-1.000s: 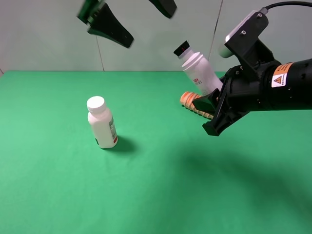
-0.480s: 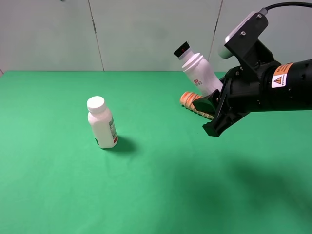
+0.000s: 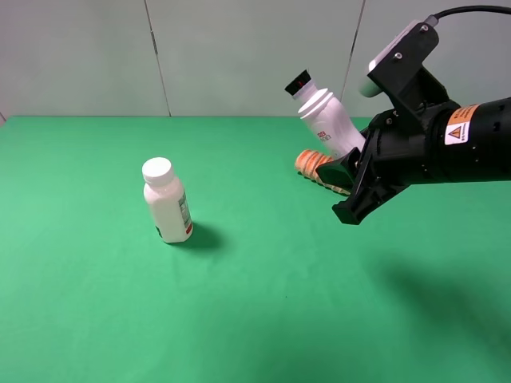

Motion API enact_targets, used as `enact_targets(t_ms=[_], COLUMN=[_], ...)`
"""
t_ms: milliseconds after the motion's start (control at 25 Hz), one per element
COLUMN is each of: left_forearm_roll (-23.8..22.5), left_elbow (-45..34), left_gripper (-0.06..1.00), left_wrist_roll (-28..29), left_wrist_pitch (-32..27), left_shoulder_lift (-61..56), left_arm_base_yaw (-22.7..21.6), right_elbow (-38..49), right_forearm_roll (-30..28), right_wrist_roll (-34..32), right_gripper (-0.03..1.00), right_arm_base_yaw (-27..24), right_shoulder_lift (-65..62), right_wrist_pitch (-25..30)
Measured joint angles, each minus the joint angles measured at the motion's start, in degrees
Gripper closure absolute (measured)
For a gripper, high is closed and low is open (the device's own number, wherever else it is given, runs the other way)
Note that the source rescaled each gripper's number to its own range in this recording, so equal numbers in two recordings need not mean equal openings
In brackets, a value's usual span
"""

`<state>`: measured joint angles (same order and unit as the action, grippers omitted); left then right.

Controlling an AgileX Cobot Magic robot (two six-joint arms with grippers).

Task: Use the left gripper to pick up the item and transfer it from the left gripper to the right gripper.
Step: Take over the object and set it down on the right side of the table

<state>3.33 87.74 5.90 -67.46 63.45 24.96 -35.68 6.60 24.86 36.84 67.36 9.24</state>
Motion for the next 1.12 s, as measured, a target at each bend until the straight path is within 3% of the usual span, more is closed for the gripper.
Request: enact_targets(t_ms=[280, 640, 1120], left_forearm_roll=[-4.94, -6.14, -12.22], left_elbow=[-10.14, -26.41, -42.78], left_gripper=[-0.06, -0.06, -0.06], left_wrist_roll=[2.58, 4.89, 8.05], left_wrist_pitch=[0.0, 0.05, 0.05], left_shoulder_lift=[-9.3, -23.73, -45.57], left_arm_base_yaw=[0.0, 0.0, 0.0], right_elbow=[0.0, 0.0, 0.0], right_forearm_roll=[0.0, 0.0, 0.0], right_wrist_roll=[-0.27, -0.32, -1.18], right_gripper=[0.97, 0.97, 0.97], right_arm_base_yaw=[0.0, 0.0, 0.0], right_shoulder_lift=[0.0, 0.0, 0.0], right_wrist_pitch=[0.06, 0.12, 0.12])
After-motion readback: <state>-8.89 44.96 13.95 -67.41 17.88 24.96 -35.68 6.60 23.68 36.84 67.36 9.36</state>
